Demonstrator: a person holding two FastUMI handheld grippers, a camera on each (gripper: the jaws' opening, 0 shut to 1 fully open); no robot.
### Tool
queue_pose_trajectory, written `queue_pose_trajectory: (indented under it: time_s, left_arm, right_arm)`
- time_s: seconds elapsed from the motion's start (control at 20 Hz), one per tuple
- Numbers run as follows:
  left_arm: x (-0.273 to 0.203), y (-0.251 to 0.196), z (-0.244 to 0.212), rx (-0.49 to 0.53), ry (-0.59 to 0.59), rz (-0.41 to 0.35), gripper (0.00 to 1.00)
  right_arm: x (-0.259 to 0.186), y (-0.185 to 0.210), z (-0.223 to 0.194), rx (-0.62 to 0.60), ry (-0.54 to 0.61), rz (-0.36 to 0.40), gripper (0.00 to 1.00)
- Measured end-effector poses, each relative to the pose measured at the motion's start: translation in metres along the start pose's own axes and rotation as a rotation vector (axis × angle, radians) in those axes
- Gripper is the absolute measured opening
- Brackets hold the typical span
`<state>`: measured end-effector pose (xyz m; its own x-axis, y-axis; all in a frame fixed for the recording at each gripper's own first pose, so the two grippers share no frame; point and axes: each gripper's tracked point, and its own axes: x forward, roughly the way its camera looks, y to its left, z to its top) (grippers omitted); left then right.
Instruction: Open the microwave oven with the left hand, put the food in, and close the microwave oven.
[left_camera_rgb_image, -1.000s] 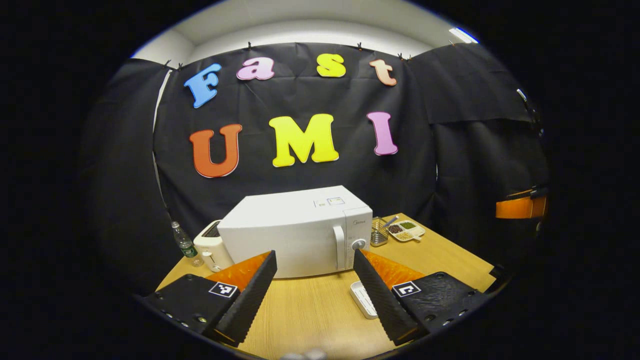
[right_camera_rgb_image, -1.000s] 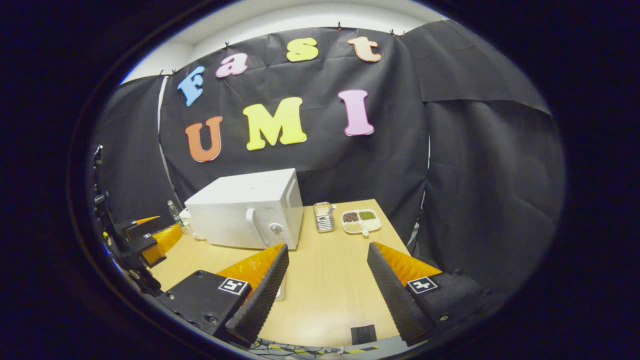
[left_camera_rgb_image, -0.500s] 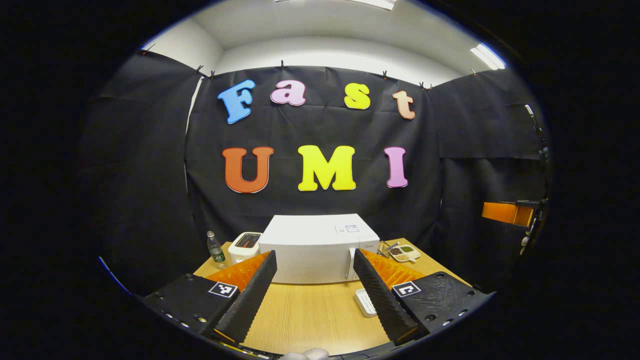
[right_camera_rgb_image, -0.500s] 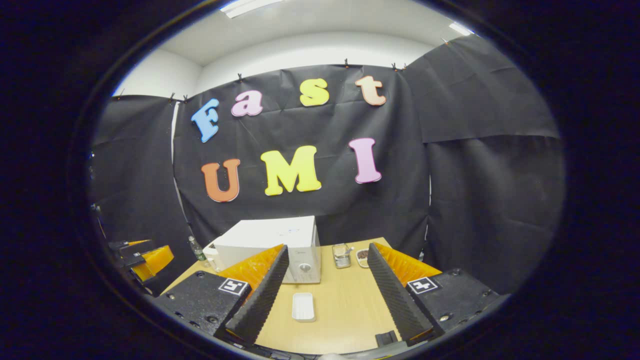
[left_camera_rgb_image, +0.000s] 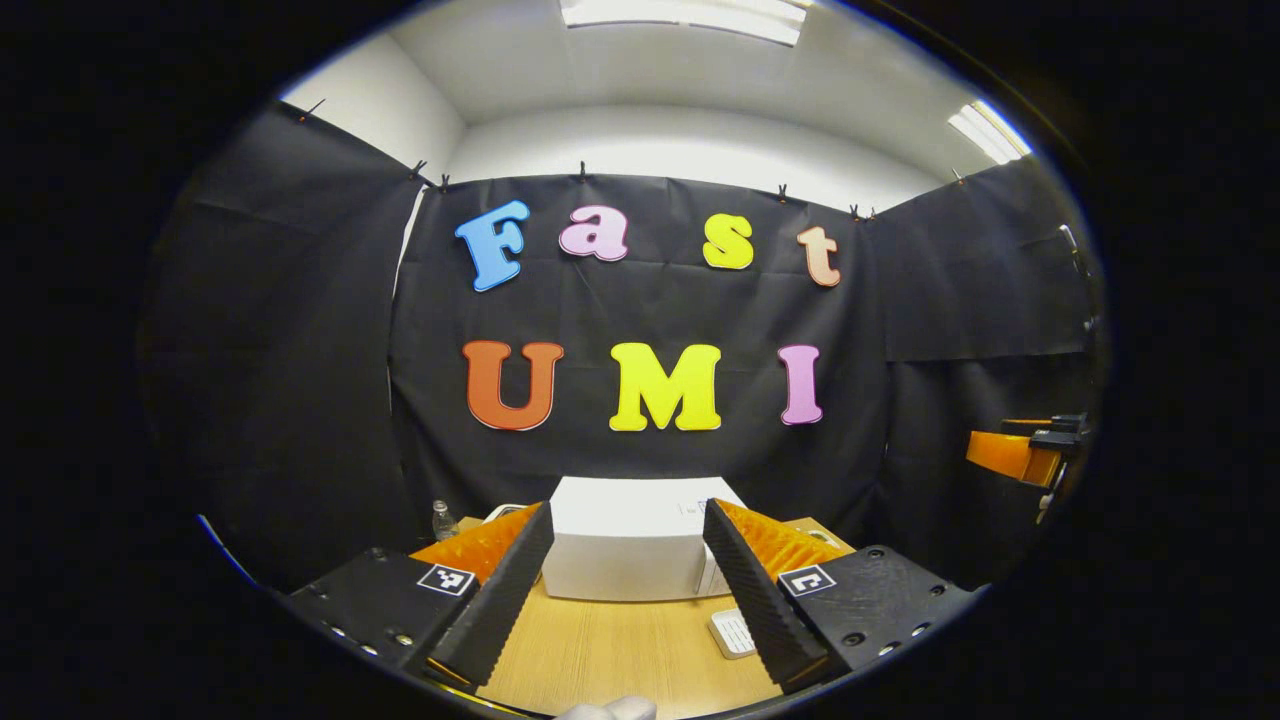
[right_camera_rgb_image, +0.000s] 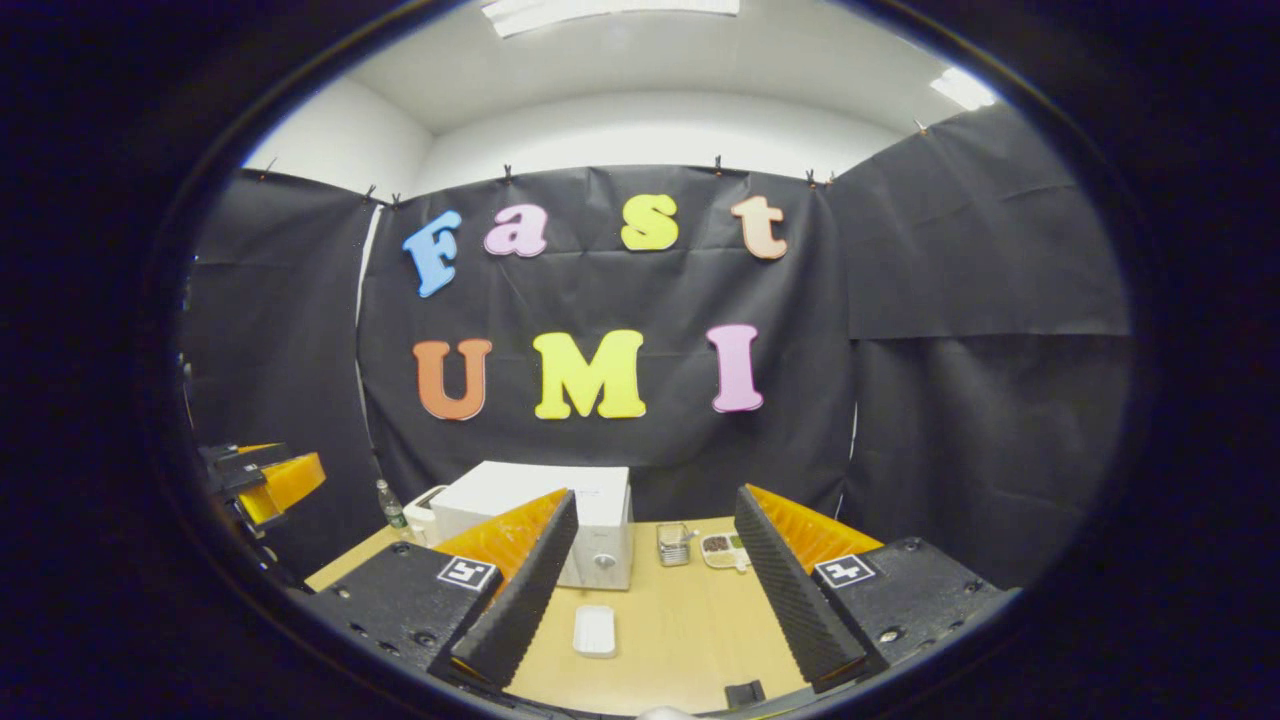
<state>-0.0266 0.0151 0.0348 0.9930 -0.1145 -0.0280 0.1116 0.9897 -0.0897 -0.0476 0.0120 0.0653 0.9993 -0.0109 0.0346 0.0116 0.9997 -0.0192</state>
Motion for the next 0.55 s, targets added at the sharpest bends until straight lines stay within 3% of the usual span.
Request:
queue_pose_trajectory:
  time_s: [0.55]
  left_arm:
    - [-0.003, 0.028, 0.014, 0.041, -0.036, 0.072, 0.94]
  right_arm:
    - [-0.006, 0.017, -0.002, 0.011, -0.015, 0.025, 0.9]
